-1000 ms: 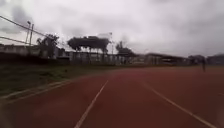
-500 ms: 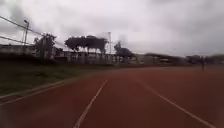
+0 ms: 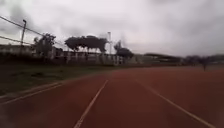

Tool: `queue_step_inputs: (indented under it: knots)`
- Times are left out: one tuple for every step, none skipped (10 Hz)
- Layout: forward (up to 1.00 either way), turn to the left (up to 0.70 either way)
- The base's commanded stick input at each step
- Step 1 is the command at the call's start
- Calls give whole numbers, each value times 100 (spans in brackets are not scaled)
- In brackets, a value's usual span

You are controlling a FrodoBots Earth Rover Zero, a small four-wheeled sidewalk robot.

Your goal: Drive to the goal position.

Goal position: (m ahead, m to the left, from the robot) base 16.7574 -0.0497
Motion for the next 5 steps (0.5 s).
queue_step_inputs:
  knots:
    - [50, -5]
    - [50, -18]
    - [50, -32]
    - [50, -46]
    - [50, -35]
